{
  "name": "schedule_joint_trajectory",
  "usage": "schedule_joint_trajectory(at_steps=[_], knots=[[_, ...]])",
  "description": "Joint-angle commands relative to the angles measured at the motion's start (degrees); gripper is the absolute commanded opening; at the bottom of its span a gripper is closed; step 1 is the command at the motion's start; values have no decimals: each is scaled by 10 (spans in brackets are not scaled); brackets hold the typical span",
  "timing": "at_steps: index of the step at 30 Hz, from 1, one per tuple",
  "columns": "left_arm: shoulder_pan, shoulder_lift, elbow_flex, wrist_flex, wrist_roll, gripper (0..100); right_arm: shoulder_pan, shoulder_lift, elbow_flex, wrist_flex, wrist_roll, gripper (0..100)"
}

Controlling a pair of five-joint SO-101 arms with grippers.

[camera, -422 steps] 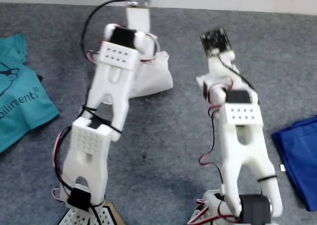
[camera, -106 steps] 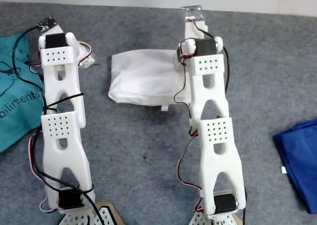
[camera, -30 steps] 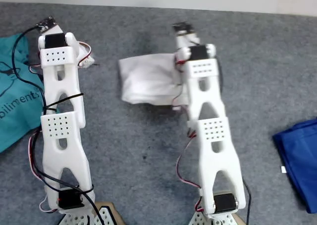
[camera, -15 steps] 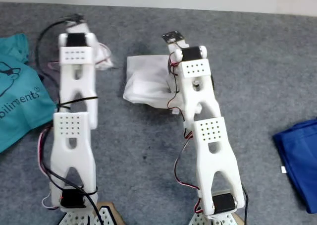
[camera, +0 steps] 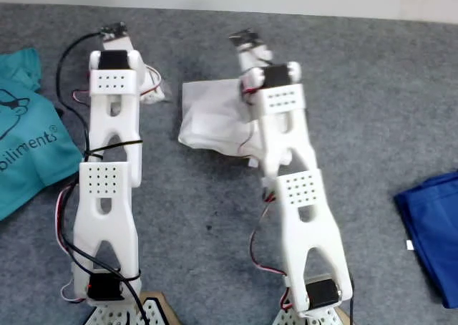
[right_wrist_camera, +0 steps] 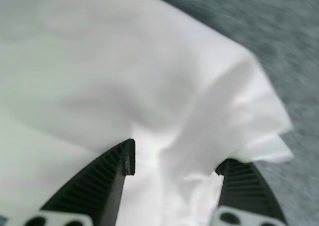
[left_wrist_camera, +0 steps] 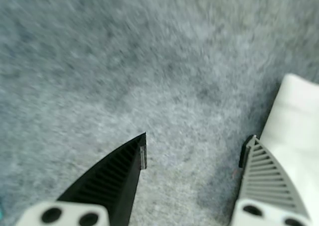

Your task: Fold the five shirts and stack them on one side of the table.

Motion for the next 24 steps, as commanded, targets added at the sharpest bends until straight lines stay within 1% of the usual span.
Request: schedule_joint_trajectory(at_steps=[1,3,7,11,17,21,24], knots=[[-23,-7,-30,-3,26,312,-53,-55,-72,0,5,264],[-29,-7,-30,-2,48,312,-67,-72,-71,1,4,264],[-31,-7,-30,-2,50,312,-78,-81,-71,6,6,264],[-31,-7,-29,-2,50,312,-66,-81,-70,7,33,264],[-28,-7,-29,-2,50,312,-45,-87,-70,7,35,264],[11,-6,-27,-1,46,312,-29,-87,-71,7,35,264],[45,2,-15,16,6,312,16,-82,-71,7,40,264]])
